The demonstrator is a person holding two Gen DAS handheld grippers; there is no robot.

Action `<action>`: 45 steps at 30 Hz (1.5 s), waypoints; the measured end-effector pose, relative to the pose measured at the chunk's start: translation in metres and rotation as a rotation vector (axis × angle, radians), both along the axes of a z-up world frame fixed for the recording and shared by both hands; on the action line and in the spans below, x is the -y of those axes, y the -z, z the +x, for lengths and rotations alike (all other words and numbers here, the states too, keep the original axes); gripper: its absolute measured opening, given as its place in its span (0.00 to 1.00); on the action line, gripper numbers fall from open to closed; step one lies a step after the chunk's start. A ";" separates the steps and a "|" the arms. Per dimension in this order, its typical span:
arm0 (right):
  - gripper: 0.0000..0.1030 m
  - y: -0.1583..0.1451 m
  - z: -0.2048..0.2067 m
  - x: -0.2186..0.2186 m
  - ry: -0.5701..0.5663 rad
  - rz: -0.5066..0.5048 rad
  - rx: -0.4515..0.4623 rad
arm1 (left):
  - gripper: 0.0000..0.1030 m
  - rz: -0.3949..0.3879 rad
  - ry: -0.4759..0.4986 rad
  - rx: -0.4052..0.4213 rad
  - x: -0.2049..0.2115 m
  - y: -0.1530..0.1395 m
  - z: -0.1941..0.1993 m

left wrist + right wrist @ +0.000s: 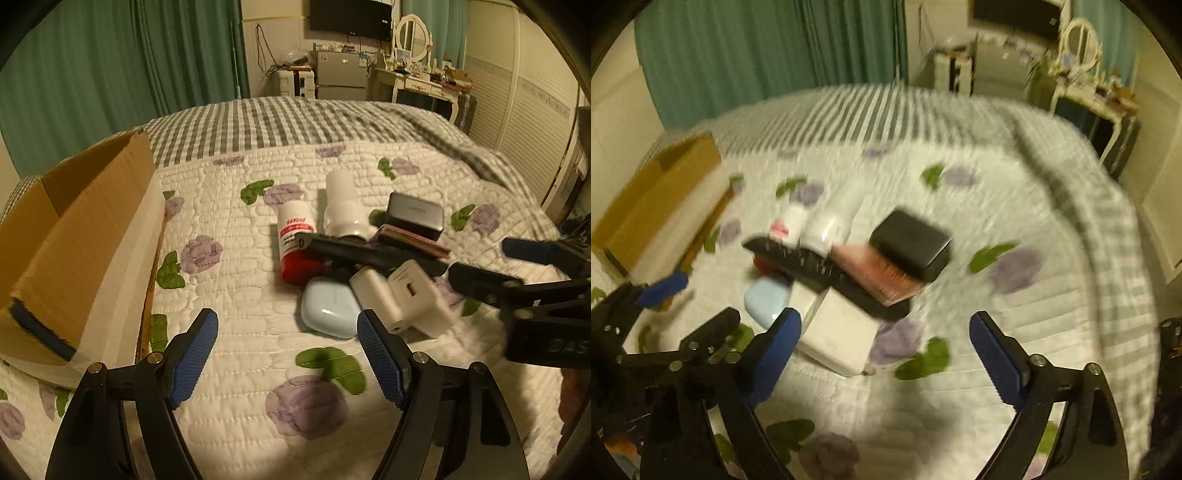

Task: Organize rigid objects
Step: 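Grasp a white charger with the left gripper while the right gripper grasps another white charger, then carry both white chargers over the cardboard box and open both grippers to drop them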

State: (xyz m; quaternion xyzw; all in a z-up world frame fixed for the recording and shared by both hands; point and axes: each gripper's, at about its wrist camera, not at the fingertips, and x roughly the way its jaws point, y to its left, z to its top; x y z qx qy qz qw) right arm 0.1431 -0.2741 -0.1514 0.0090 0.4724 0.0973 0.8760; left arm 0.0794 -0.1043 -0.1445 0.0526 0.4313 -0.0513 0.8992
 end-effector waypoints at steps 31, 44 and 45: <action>0.53 0.012 0.013 0.053 0.089 0.024 -0.023 | 0.40 0.054 0.169 -0.087 0.086 0.040 0.036; 0.53 0.006 0.004 0.060 0.103 0.014 0.015 | 0.39 -0.013 0.153 -0.119 0.076 0.024 0.019; 0.53 0.002 0.002 0.061 0.105 0.013 0.026 | 0.39 -0.024 0.154 -0.104 0.075 0.016 0.015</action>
